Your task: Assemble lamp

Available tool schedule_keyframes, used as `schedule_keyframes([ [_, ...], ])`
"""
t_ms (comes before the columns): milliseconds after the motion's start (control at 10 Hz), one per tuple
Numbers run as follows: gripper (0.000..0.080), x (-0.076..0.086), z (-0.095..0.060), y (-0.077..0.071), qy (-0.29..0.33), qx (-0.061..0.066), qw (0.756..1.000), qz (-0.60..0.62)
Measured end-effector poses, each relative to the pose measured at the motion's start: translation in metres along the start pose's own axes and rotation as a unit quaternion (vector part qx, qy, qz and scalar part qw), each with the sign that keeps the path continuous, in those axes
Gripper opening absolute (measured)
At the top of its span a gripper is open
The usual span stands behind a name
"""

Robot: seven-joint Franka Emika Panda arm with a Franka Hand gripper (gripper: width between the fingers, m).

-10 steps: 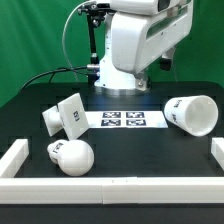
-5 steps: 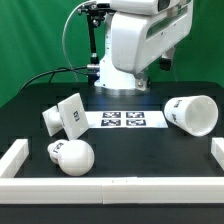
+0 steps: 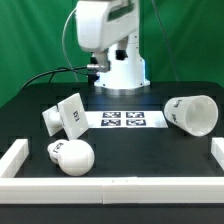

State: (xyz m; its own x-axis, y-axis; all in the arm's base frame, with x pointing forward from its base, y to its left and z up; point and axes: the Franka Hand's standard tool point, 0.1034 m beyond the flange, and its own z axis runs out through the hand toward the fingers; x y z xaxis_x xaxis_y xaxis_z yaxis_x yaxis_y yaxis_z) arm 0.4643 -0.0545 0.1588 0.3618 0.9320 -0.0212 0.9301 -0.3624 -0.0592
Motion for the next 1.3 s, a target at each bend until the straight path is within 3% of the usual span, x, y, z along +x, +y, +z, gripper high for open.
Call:
schedule_keyframes([
  [100,0.07,0.005,-0.004,0.003,0.005,-0.01,1.0,-0.006],
  [500,0.07,0.002,0.0,0.0,0.006,-0.004,1.0,-0.004],
  [600,0.07,-0.011,0.007,-0.006,0.021,0.01,1.0,0.001],
  [800,0.07,-0.062,0.023,-0.018,0.043,0.014,0.998,-0.033],
  [900,0.07,-0.076,0.031,-0.017,0.049,0.018,0.998,-0.036],
  [1100,0.07,-0.086,0.044,-0.016,0.06,0.023,0.996,-0.064],
  [1300,0.07,-0.086,0.045,-0.016,0.059,0.024,0.996,-0.057],
])
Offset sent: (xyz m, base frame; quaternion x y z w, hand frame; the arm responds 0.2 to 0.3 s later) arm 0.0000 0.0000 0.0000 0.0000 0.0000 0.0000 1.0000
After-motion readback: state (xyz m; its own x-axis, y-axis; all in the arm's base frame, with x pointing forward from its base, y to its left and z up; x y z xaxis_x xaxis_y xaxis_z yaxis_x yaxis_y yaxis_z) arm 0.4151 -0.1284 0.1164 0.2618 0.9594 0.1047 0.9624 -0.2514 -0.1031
